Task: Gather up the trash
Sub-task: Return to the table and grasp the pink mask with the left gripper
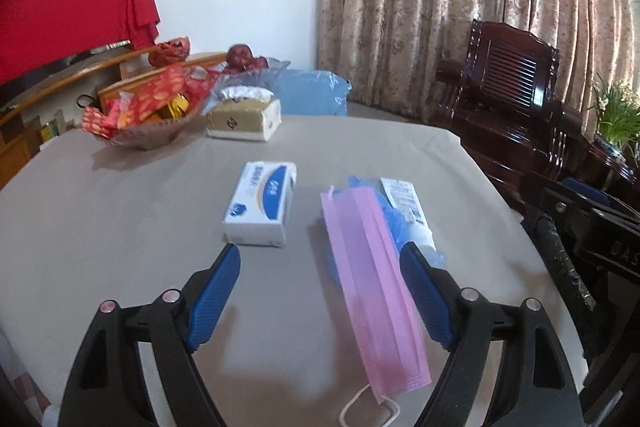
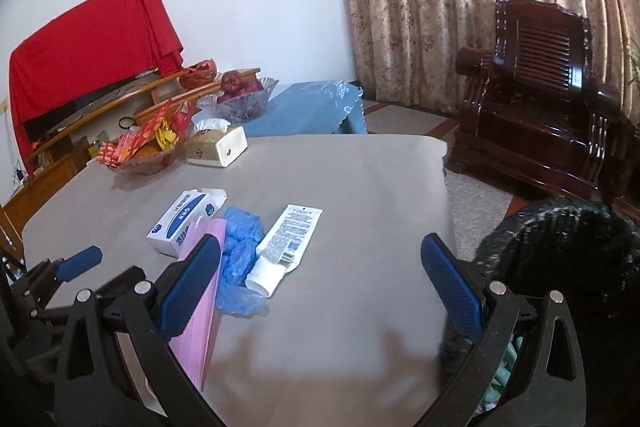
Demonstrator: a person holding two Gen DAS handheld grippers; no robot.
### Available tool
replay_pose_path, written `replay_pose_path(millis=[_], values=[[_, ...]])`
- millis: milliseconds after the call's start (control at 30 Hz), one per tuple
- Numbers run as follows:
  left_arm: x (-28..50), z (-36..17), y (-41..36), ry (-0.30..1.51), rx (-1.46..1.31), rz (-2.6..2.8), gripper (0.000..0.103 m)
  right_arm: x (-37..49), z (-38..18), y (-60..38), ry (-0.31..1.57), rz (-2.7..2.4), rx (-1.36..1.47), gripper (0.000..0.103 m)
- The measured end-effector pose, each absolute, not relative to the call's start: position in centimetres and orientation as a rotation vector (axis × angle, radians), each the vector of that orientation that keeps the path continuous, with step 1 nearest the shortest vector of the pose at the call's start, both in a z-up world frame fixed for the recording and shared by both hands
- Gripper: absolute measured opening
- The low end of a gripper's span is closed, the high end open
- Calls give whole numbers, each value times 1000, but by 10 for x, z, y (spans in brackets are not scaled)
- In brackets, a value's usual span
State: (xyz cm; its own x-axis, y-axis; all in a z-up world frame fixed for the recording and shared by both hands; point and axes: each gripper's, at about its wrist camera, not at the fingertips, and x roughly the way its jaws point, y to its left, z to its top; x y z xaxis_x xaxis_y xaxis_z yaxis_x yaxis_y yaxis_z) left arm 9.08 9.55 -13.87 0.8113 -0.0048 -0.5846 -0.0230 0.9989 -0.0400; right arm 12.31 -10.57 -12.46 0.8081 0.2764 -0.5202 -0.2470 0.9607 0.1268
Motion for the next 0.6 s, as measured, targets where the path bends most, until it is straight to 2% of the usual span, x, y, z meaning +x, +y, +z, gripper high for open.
replay_pose_path(millis=[333,467,567,600], values=[[108,-170,75,708,-67,-20,80,139,-135,-105,587,277,41,97],[111,-177,71,737,-64,-31,72,142,-140,-107,598,276,46,97],[112,-181,70,766,-71,-46,48,143,-142,-106,603,279,45,97],[113,-183,71,778,-76,-51,32,143,-142,-104,604,281,41,97]])
